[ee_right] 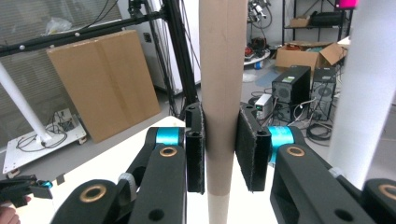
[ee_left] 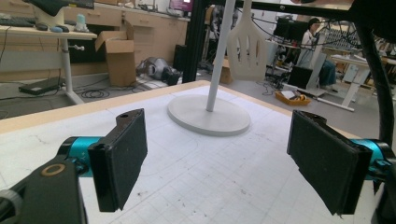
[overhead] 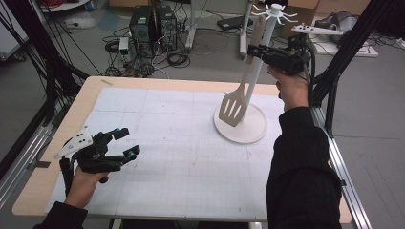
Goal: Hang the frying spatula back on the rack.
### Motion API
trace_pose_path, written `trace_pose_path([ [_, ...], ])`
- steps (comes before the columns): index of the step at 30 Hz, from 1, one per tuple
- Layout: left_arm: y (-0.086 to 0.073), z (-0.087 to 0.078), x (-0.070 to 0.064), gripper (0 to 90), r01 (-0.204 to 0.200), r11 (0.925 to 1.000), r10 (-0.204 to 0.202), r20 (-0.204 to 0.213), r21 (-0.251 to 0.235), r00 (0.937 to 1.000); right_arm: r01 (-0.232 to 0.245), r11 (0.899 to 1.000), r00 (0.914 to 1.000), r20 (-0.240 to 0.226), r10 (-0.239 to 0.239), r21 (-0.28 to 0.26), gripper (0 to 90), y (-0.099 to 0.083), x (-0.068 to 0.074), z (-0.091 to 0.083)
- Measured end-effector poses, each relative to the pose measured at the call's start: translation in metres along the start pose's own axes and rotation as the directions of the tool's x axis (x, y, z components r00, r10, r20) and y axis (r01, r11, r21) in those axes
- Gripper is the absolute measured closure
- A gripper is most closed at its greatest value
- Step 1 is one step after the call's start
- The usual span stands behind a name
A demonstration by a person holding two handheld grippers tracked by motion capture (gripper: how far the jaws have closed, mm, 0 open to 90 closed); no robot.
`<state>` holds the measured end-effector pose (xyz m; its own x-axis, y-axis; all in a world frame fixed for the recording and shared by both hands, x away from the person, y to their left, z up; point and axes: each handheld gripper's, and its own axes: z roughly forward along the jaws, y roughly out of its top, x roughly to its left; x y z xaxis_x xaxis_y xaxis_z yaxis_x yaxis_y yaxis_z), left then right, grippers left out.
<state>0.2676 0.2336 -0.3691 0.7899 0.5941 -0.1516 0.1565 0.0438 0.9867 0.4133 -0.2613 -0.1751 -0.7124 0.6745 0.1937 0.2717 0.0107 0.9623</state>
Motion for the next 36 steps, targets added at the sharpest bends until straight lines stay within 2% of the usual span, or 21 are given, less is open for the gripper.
trace_pose_path([
  [7, 0.0, 0.001, 0.0, 20.5, -0.007, 0.9999, 0.007, 0.001, 0.008, 1.0, -0.019, 1.0, 0.9982, 0.056, 0.019, 0.003, 74.9, -0.004, -0.007, 0.0],
  [10, -0.001, 0.002, 0.0, 20.5, -0.007, 0.9999, 0.007, -0.001, 0.014, 1.0, 0.006, 1.0, 0.9957, 0.092, -0.005, -0.013, 73.4, -0.009, -0.004, -0.004],
  [12, -0.001, 0.002, 0.001, 20.5, -0.008, 0.9998, 0.008, -0.001, 0.019, 1.0, 0.034, 0.999, 0.9915, 0.126, -0.03, -0.033, 64.8, -0.014, 0.0, -0.01],
  [13, -0.001, 0.002, 0.001, 20.5, -0.008, 0.9998, 0.008, -0.001, 0.019, 1.0, 0.034, 0.999, 0.9915, 0.126, -0.03, -0.033, 64.8, -0.014, 0.0, -0.01],
  [14, -0.002, 0.002, 0.002, 20.4, -0.009, 0.9997, 0.009, -0.002, 0.023, 1.0, 0.079, 0.997, 0.9758, 0.206, -0.073, -0.02, 53.4, -0.019, 0.006, -0.018],
  [15, -0.002, 0.002, 0.002, 20.4, -0.009, 0.9997, 0.009, -0.002, 0.023, 1.0, 0.079, 0.997, 0.9758, 0.206, -0.073, -0.02, 53.4, -0.019, 0.006, -0.018],
  [16, -0.003, 0.003, 0.003, 20.4, -0.006, 0.9996, 0.006, -0.005, 0.028, 1.0, 0.122, 0.992, 0.967, 0.228, -0.113, -0.023, 51.1, -0.029, 0.013, -0.028],
  [17, -0.003, 0.003, 0.003, 20.4, -0.006, 0.9996, 0.006, -0.005, 0.028, 1.0, 0.122, 0.992, 0.967, 0.228, -0.113, -0.023, 51.1, -0.029, 0.013, -0.028],
  [18, -0.003, 0.003, 0.004, 20.4, -0.011, 0.9994, 0.011, -0.009, 0.032, 0.9999, 0.151, 0.988, 0.9586, 0.247, -0.142, -0.017, 45.0, -0.042, 0.02, -0.039],
  [21, -0.004, 0.003, 0.006, 20.3, -0.005, 0.9996, 0.005, -0.018, 0.028, 0.9998, 0.161, 0.987, 0.9577, 0.243, -0.154, -0.009, 37.5, -0.055, 0.024, -0.048],
  [22, -0.004, 0.003, 0.007, 20.3, -0.002, 0.9996, 0.002, -0.023, 0.027, 0.9997, 0.169, 0.985, 0.9571, 0.236, -0.169, 0.019, 28.0, -0.075, 0.029, -0.058],
  [23, -0.005, 0.003, 0.007, 20.3, -0.001, 0.9996, 0.002, -0.026, 0.027, 0.9997, 0.169, 0.985, 0.9571, 0.236, -0.169, 0.019, 28.0, -0.075, 0.029, -0.058],
  [24, -0.006, 0.003, 0.009, 20.4, 0.0, 0.9998, 0.001, -0.035, 0.022, 0.9994, 0.17, 0.985, 0.955, 0.239, -0.175, 0.042, 21.2, -0.096, 0.033, -0.066],
  [25, -0.006, 0.003, 0.009, 20.4, 0.0, 0.9998, 0.001, -0.035, 0.022, 0.9994, 0.177, 0.982, 0.9519, 0.244, -0.186, 0.059, 18.7, -0.103, 0.035, -0.068],
  [27, -0.007, 0.003, 0.011, 20.4, -0.006, 0.9997, 0.008, -0.053, 0.025, 0.9986, 0.174, 0.982, 0.9493, 0.253, -0.187, 0.075, 17.9, -0.114, 0.038, -0.072],
  [29, -0.009, 0.003, 0.013, 20.3, -0.003, 0.9998, 0.004, -0.062, 0.021, 0.9981, 0.186, 0.98, 0.9454, 0.259, -0.198, 0.072, 17.1, -0.136, 0.044, -0.08],
  [30, -0.01, 0.003, 0.014, 20.3, 0.001, 0.9997, 0.001, -0.069, 0.024, 0.9976, 0.191, 0.98, 0.9434, 0.264, -0.201, 0.065, 17.0, -0.157, 0.052, -0.087],
  [31, -0.011, 0.003, 0.015, 20.3, 0.005, 0.9996, -0.003, -0.072, 0.027, 0.9974, 0.197, 0.978, 0.9404, 0.269, -0.208, 0.068, 17.0, -0.168, 0.055, -0.09],
  [32, -0.011, 0.003, 0.015, 20.3, 0.005, 0.9996, -0.003, -0.072, 0.027, 0.9974, 0.197, 0.978, 0.9404, 0.269, -0.208, 0.068, 17.0, -0.168, 0.055, -0.09],
  [34, -0.012, 0.002, 0.015, 20.5, -0.002, 0.9996, 0.004, -0.083, 0.029, 0.9966, 0.199, 0.976, 0.9342, 0.285, -0.215, 0.085, 17.0, -0.197, 0.065, -0.097],
  [36, -0.013, 0.002, 0.015, 20.7, 0.005, 0.9997, -0.003, -0.087, 0.022, 0.9962, 0.19, 0.978, 0.9362, 0.284, -0.207, 0.086, 17.0, -0.205, 0.068, -0.099],
])
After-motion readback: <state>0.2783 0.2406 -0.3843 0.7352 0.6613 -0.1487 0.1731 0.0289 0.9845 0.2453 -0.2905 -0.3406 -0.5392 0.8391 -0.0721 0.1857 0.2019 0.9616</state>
